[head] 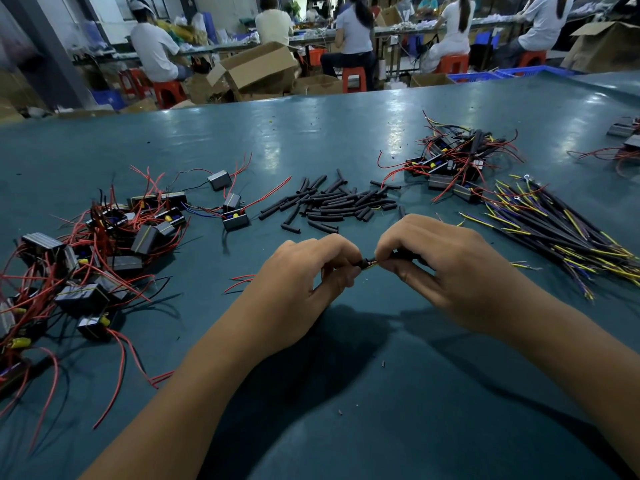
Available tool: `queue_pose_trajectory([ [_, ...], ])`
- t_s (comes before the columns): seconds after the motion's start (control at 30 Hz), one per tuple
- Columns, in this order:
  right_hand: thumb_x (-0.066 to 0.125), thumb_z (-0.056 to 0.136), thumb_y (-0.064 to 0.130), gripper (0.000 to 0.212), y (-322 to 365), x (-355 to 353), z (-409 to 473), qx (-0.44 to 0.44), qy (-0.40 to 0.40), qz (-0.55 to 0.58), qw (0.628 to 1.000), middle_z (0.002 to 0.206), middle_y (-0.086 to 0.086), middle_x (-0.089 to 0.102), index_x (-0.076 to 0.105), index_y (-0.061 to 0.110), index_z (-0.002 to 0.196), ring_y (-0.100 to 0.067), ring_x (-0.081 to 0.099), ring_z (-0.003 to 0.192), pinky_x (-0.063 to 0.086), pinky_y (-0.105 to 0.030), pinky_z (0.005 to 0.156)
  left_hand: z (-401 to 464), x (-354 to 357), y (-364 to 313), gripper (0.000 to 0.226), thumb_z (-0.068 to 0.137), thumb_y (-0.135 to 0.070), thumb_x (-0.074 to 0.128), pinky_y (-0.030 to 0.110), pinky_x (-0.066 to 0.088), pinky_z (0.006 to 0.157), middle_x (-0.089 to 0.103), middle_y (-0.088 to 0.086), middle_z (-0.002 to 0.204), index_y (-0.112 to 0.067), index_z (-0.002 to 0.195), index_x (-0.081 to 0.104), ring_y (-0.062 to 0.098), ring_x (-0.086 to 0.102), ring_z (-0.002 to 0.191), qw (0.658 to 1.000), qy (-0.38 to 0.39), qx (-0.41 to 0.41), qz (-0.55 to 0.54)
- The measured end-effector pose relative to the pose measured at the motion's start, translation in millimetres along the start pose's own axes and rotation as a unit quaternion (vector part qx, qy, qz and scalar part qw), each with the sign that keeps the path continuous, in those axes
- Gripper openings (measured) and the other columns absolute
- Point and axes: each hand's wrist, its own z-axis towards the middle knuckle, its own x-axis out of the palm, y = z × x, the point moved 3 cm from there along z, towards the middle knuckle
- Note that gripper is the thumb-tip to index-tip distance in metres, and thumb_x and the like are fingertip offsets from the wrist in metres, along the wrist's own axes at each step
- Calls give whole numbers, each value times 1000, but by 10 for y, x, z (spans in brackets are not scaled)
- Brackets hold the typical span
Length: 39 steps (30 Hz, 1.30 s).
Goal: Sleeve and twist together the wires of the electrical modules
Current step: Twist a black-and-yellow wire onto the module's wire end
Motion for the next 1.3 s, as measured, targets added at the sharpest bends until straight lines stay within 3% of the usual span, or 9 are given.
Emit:
queue_pose_trajectory([
  [0.13,61,93,6,5,23,1,3,3,-4,-28,1000,92,-2,61,64,7,97,-22,55,84,49,-40,76,-4,-10,5,14,95,-23,56,11,32,80,68,-19,93,-25,104,67,-2,57,84,1000,10,-10,-11],
  [0.37,52,98,15,14,55,8,11,-3,20,-62,998,93,-3,60,63,7,95,-26,56,85,49,-45,74,1,-5,31,12,98,-20,61,23,37,82,66,-22,81,-26,103,70,0,55,83,999,43,-4,15],
  [0.5,51,98,17,14,61,18,13,2,27,-76,997,94,-2,58,62,8,95,-25,55,85,49,-45,71,6,15,38,10,96,-19,65,22,38,80,61,-27,79,-25,102,69,-3,55,79,999,40,-2,8],
  [0.63,50,98,18,15,73,34,10,-3,51,-86,995,96,-2,59,62,10,95,-26,53,85,49,-47,67,25,20,29,6,93,-22,71,14,40,70,60,-19,77,-21,98,68,4,56,75,1000,26,3,-10],
  [0.87,56,94,15,13,76,36,18,-17,26,-66,997,96,-6,61,66,6,93,-25,59,86,49,-37,75,31,51,35,7,92,-15,72,15,42,68,64,-11,83,-16,98,74,6,57,73,999,25,5,-34],
  [0.97,61,95,11,7,47,49,16,-8,22,-43,999,94,-3,58,65,6,98,-16,51,84,42,-27,78,26,46,33,8,92,-11,71,21,46,67,67,-6,81,-15,98,75,8,57,71,999,20,-7,-39],
  [1.07,67,91,7,9,16,31,6,8,10,-29,999,91,4,54,63,6,99,-8,44,81,40,-23,75,13,24,32,6,91,-12,72,16,45,65,65,-13,75,-18,93,72,6,58,69,997,0,-32,-74],
  [1.2,67,91,6,4,42,42,16,0,10,-31,999,84,1,56,63,7,91,-16,49,77,41,-29,71,7,28,13,4,92,-17,72,28,49,66,66,-9,74,-18,90,69,13,61,71,992,-13,-54,-109],
  [1.3,68,90,9,5,67,50,21,-15,17,-41,999,84,-3,57,64,6,90,-23,54,76,45,-35,70,6,38,-14,8,89,-15,75,23,47,64,65,-12,71,-19,87,68,9,61,69,993,-10,-52,-103],
])
